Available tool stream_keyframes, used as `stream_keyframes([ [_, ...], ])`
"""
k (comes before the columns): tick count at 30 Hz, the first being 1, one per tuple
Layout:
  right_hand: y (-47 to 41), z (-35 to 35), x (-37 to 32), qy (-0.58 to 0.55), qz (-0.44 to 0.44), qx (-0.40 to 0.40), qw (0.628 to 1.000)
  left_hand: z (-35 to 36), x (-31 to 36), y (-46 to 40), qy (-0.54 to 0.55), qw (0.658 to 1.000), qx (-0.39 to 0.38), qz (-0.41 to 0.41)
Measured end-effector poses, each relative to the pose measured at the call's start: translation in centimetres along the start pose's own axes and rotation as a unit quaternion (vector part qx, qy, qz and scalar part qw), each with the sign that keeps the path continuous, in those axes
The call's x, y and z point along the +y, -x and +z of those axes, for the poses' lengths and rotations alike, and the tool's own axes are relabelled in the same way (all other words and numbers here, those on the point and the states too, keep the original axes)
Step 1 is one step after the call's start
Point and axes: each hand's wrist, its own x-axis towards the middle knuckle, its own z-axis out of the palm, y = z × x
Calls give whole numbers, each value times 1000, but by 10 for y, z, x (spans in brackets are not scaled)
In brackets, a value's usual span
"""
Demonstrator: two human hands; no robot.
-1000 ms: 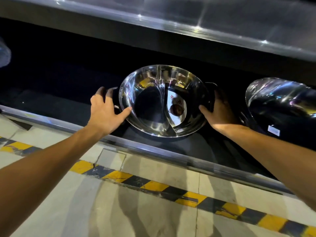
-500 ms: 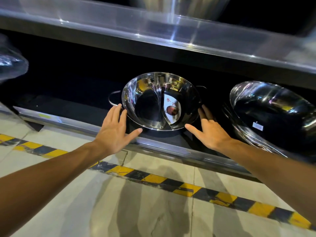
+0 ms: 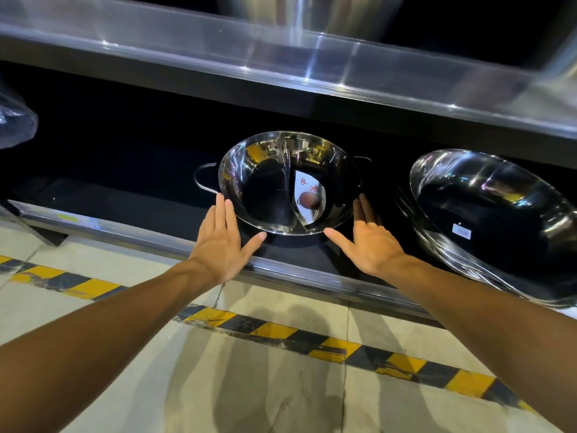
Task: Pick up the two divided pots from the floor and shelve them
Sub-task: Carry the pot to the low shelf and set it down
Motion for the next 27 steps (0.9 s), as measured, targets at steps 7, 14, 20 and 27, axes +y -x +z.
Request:
stream_keyframes([
  [7,-24,-8,16,-13,2,-54,998,-4,7,-24,-29,998,-54,1],
  [14,-20,-15,13,-20,3,-39,999,-6,8,-29,-40,997,-73,0],
  [20,3,-31,-29,10,-105,40,994,-31,-19,-4,-27,999,-20,32],
  [27,39,-23,-135,38,-334,10,942,-72,-104,101,-80,996,-43,-11],
])
